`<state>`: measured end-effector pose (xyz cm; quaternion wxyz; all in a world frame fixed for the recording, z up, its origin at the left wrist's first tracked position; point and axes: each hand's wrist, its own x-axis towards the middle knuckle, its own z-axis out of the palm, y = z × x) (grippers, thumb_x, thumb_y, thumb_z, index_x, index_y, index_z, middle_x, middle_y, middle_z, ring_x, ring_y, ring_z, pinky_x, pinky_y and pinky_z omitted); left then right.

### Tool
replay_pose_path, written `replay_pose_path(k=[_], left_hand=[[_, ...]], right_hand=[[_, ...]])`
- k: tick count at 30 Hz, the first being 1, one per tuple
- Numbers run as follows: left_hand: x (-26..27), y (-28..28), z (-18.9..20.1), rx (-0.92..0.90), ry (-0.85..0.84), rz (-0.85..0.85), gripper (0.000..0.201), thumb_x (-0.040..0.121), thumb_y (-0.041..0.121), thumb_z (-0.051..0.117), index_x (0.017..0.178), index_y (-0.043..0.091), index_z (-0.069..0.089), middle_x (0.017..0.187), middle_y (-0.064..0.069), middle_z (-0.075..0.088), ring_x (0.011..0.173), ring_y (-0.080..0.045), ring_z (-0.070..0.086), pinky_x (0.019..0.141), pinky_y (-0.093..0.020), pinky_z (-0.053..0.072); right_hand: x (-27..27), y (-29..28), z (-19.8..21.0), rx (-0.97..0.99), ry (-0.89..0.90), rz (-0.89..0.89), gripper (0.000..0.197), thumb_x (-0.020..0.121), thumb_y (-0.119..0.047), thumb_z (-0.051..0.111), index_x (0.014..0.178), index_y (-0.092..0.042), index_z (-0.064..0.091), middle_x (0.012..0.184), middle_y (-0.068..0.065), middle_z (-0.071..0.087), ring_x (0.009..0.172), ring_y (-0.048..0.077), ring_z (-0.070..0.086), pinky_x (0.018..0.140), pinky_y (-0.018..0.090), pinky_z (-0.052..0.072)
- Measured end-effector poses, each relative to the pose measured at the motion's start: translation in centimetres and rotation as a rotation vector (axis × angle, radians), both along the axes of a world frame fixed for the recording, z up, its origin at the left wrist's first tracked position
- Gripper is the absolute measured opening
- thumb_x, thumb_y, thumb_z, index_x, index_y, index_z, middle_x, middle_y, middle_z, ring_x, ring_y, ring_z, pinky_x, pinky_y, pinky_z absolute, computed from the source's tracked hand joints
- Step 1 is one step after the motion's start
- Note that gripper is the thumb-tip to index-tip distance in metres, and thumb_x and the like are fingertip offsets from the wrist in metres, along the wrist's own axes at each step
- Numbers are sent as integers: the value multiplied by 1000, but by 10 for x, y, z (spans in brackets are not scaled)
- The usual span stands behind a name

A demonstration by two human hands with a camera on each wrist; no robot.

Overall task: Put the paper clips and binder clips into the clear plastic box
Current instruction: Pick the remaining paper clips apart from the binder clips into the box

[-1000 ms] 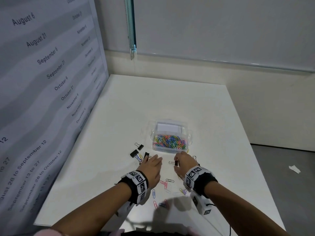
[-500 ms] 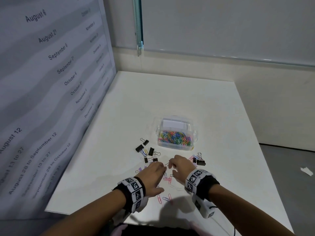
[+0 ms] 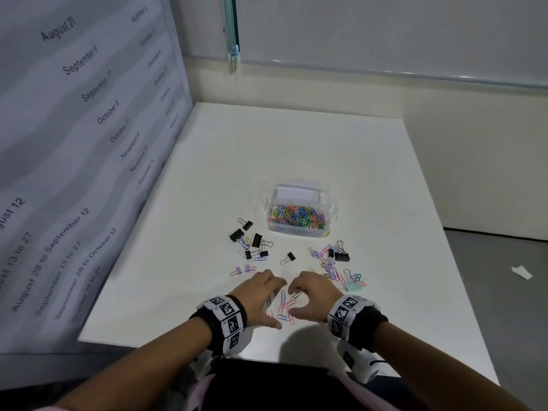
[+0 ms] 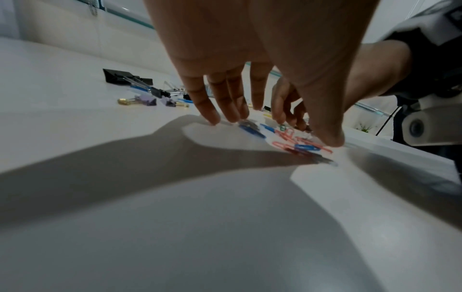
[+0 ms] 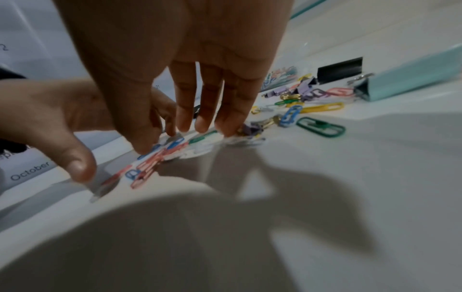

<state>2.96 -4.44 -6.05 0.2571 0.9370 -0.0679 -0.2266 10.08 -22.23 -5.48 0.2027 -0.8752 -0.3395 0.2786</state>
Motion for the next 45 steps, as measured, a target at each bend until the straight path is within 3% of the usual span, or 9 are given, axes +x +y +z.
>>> replay_pose_path(k=[4, 7, 13, 16, 22, 33, 36, 40, 45], left_hand=[[-10, 3, 1, 59, 44, 70, 112, 57, 52, 81, 145, 21, 18, 131, -2, 32, 122, -17, 38, 106, -31, 39], [-13, -1, 0, 54, 54, 102, 107, 58, 46, 82, 143, 18, 22, 129, -2, 33, 121, -17, 39, 104, -30, 39], [-6, -16, -3, -69, 37, 192, 70, 65, 30, 81, 123, 14, 46, 105, 3, 33, 94, -16, 46, 88, -28, 44], [0, -18, -3, -78, 43, 238, 57, 72, 24, 76, 121, 10, 50, 106, -1, 37, 100, -22, 51, 89, -29, 44], [7, -17, -3, -69, 16, 224, 32, 83, 16, 64, 113, 8, 58, 116, -10, 48, 99, -26, 55, 85, -31, 43], [20, -13, -3, 50, -63, 101, 27, 86, 3, 47, 108, 6, 61, 119, -10, 48, 103, -28, 56, 84, -31, 44], [25, -11, -3, 35, -45, 108, 27, 81, -1, 48, 103, 5, 63, 116, -10, 51, 101, -28, 58, 83, -31, 45], [35, -7, 0, 63, -12, 52, 29, 80, -2, 48, 103, 4, 64, 116, -12, 54, 104, -28, 56, 83, -29, 41], [47, 7, 5, 44, 3, 47, 31, 81, 0, 49, 103, 9, 69, 115, -8, 61, 108, -23, 57, 87, -25, 41]], right_hand=[[-3, -4, -4, -92, -10, 70, 79, 56, -46, 83, 121, -20, 48, 111, 3, 44, 102, 17, 41, 85, 29, 36], [-6, 1, -3, -120, 5, 91, 88, 55, -42, 85, 127, -17, 42, 119, 7, 40, 109, 21, 40, 87, 29, 36], [-9, 14, -3, -58, 97, 22, 60, 66, -25, 81, 117, -13, 53, 103, 2, 40, 91, 18, 46, 75, 21, 37], [-7, 15, -1, -37, 76, -2, 44, 71, -22, 77, 110, -10, 61, 96, 0, 43, 87, 19, 47, 62, 15, 29], [-2, 20, 6, -62, 45, -7, 23, 77, -19, 69, 99, -10, 68, 104, 9, 66, 93, 23, 59, 71, 21, 32], [14, 17, 12, -178, -7, -62, 14, 74, -6, 58, 86, -10, 65, 102, 10, 61, 94, 25, 55, 71, 25, 36], [20, 17, 13, -203, -13, -58, 26, 72, -4, 56, 60, -24, 44, 86, 6, 55, 80, 20, 46, 67, 25, 35], [28, 20, 14, -226, -17, -64, 37, 71, -3, 55, 53, -27, 33, 72, -4, 46, 76, 17, 45, 52, 21, 31], [36, 19, 17, -239, 21, -32, 33, 71, -3, 57, 53, -25, 39, 65, -8, 46, 76, 15, 48, 66, 22, 37]])
